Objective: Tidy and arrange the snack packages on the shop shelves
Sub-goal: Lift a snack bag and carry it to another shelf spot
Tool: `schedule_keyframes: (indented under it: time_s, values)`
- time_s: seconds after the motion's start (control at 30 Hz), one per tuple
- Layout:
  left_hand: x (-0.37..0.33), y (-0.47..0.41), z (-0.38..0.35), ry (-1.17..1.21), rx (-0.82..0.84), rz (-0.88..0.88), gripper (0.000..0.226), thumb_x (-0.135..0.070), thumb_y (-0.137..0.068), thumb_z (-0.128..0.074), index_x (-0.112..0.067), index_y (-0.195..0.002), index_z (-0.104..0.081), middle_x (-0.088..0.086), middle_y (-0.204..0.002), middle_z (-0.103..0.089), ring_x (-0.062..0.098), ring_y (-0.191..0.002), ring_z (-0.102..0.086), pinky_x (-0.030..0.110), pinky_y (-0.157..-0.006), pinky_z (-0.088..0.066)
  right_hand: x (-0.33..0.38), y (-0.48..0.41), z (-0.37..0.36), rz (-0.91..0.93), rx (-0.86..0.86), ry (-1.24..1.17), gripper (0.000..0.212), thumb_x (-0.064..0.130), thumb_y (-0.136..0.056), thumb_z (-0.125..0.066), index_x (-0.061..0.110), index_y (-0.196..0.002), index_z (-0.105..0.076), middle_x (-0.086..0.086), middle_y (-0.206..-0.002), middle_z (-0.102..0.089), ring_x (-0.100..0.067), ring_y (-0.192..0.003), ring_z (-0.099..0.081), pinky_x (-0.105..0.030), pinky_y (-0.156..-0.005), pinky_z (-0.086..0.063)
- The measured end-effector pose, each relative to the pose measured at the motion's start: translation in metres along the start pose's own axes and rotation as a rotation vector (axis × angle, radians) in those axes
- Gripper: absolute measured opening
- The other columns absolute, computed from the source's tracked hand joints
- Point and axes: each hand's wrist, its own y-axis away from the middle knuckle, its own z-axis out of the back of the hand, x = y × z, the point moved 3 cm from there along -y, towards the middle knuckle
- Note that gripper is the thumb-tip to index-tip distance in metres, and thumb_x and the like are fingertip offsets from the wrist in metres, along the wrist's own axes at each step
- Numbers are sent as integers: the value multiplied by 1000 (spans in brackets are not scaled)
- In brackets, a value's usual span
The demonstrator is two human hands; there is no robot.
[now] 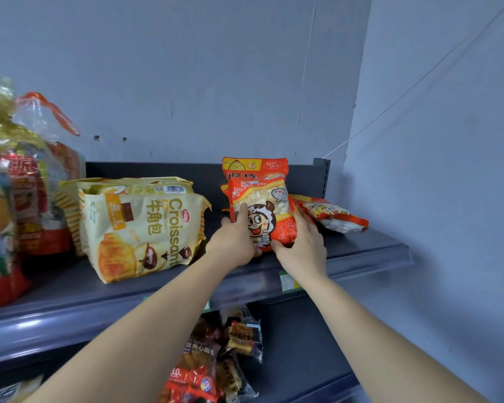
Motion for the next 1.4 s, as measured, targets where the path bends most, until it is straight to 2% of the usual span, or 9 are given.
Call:
schedule_keyframes:
  time_s: [0.23,0.33,0.47,0.6,0.7,0.83,0.97,1.1,1.4]
  values:
    - [1,26,8,0,11,-11,98,-36,-86,-69,-23,-152,1,21,-144,-32,37,-122,-49,43,-97,-47,6,16,6,21,-23,28,83,38,-78,-71,29,-148,-26,-2,-151,-33,-28,-136,-33,-51,-105,-38]
    - [2,41,14,-18,5,-14,95,-38,-85,-69,-21,-153,-5,18,-143,-34,35,-124,-49,41,-98,-46,11,24,6,40,-3,69,75,36,-80,-71,26,-145,-33,-4,-150,-34,-29,-135,-34,-51,-106,-37]
    - [3,66,29,-30,-13,-36,76,-38,-84,-70,-18,-145,-30,12,-134,-48,28,-117,-52,37,-92,-47,24,36,6,65,-1,82,70,37,-82,-70,26,-143,-37,-5,-148,-37,-30,-136,-33,-49,-110,-32]
    - [6,101,47,-28,-57,-87,51,-33,-89,-65,-14,-134,-49,5,-128,-58,25,-113,-56,34,-87,-48,43,52,4,117,-10,9,62,34,-82,-69,24,-139,-45,-7,-141,-46,-31,-132,-38,-51,-106,-36]
    - [22,125,63,-4,-109,-19,51,-38,-89,-64,-14,-133,-52,5,-128,-59,24,-111,-57,33,-86,-48,63,65,1,179,15,-62,58,30,-84,-69,20,-136,-47,-7,-138,-48,-30,-129,-40,-50,-103,-39]
    - [56,157,83,53,-189,82,45,-37,-89,-64,-15,-128,-59,3,-122,-62,20,-106,-58,31,-86,-51,90,85,-5,270,45,-162,51,29,-87,-67,18,-133,-50,-5,-133,-53,-26,-125,-44,-41,-99,-40]
    - [94,192,101,48,-276,166,38,-37,-89,-64,-17,-122,-63,2,-117,-65,21,-104,-60,33,-86,-52,118,108,-16,338,84,-277,41,28,-87,-66,19,-126,-56,-2,-119,-59,-19,-112,-51,-28,-82,-40]
    - [136,228,120,50,-338,234,32,-34,-90,-64,-15,-116,-67,1,-112,-68,18,-100,-61,28,-79,-47,154,135,-34,409,138,-336,35,26,-88,-65,21,-122,-59,0,-117,-60,-19,-110,-54,-29,-80,-46]
    - [243,293,173,47,-490,392,22,-30,-91,-63,-16,-103,-72,0,-103,-71,16,-93,-62,32,-81,-52,263,205,-76,580,261,-468,22,20,-88,-65,18,-110,-67,7,-93,-65,-12,-90,-60,-30,-75,-52]
